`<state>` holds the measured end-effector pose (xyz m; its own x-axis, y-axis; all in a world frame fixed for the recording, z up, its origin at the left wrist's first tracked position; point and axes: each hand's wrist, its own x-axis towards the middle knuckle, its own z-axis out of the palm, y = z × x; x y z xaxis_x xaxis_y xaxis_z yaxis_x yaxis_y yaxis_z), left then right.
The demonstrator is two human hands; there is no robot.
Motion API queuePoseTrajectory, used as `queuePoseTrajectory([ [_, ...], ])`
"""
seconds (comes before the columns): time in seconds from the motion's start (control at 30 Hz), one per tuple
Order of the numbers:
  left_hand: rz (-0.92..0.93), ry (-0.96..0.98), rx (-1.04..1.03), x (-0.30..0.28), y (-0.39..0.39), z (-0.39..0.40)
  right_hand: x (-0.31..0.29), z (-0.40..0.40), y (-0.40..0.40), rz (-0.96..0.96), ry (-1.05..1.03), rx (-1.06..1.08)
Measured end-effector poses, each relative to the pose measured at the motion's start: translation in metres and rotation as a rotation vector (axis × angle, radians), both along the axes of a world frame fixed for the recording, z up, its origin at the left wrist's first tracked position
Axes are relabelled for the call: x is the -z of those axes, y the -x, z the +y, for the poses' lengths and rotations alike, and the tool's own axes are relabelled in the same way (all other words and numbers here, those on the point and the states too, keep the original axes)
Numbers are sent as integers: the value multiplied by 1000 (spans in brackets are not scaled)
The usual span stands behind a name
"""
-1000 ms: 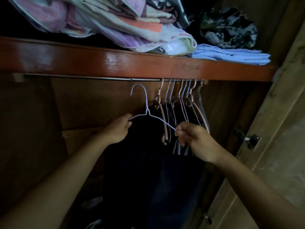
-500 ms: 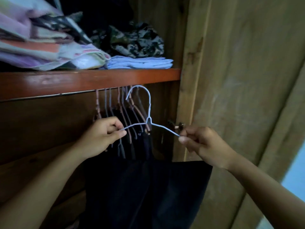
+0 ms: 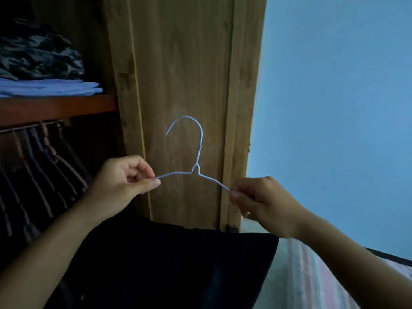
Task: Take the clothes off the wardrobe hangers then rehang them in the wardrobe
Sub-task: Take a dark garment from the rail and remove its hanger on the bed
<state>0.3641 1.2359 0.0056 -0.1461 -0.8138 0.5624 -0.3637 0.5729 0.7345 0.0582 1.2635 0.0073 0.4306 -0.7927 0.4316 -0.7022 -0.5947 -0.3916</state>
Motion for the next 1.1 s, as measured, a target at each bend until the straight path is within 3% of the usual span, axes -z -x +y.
queuePoseTrajectory([
  [0.17,-21,-26,216,16,60,-23,6,32,54,25,-51,165],
  [0.33,-38,-41,460,26,118,-51,18,67,91,-111,-30,372],
  [0.53,-120,-27,733,37,191,-68,32,112,119,-142,-8,663],
  [1.1,-408,-156,1265,117,312,-14,115,250,89,-180,-276,1265],
])
